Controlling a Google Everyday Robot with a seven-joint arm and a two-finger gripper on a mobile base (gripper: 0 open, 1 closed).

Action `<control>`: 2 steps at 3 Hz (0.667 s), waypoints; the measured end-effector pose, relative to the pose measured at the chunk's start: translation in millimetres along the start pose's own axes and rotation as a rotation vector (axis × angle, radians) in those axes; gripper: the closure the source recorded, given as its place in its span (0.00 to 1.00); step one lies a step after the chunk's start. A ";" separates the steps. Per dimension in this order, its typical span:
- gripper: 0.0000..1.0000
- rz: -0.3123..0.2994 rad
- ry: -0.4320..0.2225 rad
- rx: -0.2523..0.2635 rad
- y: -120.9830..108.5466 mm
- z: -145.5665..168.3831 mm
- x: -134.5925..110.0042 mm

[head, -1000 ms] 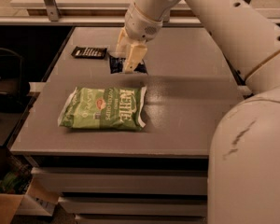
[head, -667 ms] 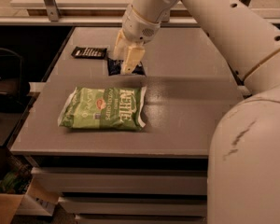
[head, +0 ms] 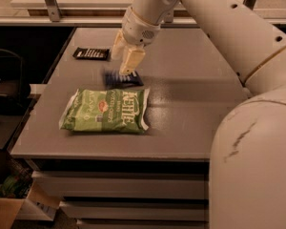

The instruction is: Move rxbar blueberry near green jalapeno chip bag

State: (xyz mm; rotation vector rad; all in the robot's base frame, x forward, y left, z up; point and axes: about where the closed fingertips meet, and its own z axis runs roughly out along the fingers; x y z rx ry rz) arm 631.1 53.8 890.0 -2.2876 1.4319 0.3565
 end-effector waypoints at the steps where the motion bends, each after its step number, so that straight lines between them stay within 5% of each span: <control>1: 0.00 -0.004 0.000 -0.009 -2.6 1.7 1.1; 2: 0.00 -0.003 -0.005 -0.009 -4.6 0.1 2.3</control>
Offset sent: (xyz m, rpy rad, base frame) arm 0.0003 -0.0050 0.0023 -0.0165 0.0153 0.0138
